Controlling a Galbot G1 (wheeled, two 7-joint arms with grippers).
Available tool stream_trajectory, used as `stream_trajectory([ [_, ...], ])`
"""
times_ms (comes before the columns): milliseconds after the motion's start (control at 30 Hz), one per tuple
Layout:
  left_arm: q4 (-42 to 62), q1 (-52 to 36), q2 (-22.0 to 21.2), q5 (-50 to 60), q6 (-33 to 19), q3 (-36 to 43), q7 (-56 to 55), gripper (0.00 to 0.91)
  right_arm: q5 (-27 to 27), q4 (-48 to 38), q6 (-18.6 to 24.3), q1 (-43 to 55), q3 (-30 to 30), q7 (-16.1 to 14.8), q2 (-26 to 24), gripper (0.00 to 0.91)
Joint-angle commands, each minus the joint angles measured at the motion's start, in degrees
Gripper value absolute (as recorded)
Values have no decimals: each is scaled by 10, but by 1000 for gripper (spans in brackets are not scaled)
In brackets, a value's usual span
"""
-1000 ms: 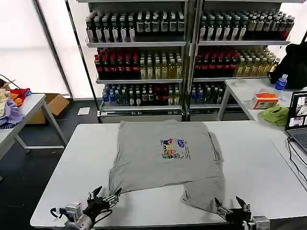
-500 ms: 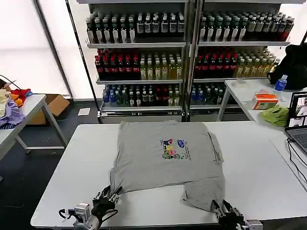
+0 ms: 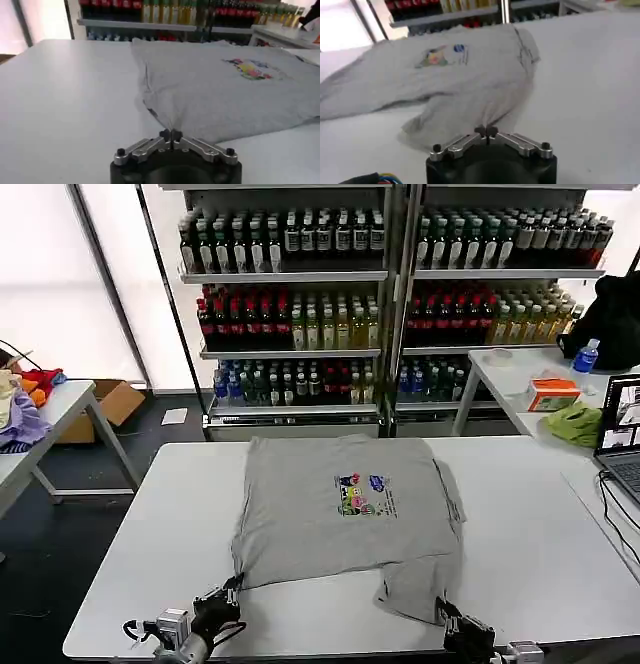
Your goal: Fold and organize the clothes.
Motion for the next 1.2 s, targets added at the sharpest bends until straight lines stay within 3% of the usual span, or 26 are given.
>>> stream_trajectory([
  [33, -31, 8, 1, 7, -5, -8, -2, 20, -7, 49, 15, -53, 14, -6, -18, 0],
  [167, -80, 35, 4, 17, 2, -20, -4, 10, -3, 90, 12, -119, 31, -11, -47, 0],
  [367, -127, 84, 18, 24, 14, -54, -3, 20, -4, 130, 26, -214, 47, -19, -42, 0],
  [533, -177, 142, 35, 21, 33, -94, 20, 10, -10, 138, 82, -252, 56, -48, -42, 0],
  [667, -202, 162, 53, 13, 45, -117, 25, 10, 1, 127, 100, -201, 56, -48, -41, 0],
  [767, -198, 150, 65, -12, 45, -138, 28, 10, 27, 100, 106, -107, 42, -28, -39, 0],
  [900, -153, 73, 78, -67, 46, -141, 38, 10, 43, 48, 110, 29, 25, -5, -28, 0],
  [967, -132, 49, 76, -90, 46, -136, 39, 10, 14, 14, 115, 83, 10, 1, -11, 0],
  [1100, -82, -10, 52, -163, 46, -128, 35, 10, 8, -22, 116, 137, -8, 6, -8, 0],
  [1200, -46, -59, 39, -163, 46, -118, 36, 10, 2, -49, 99, 185, -29, 32, -12, 0],
])
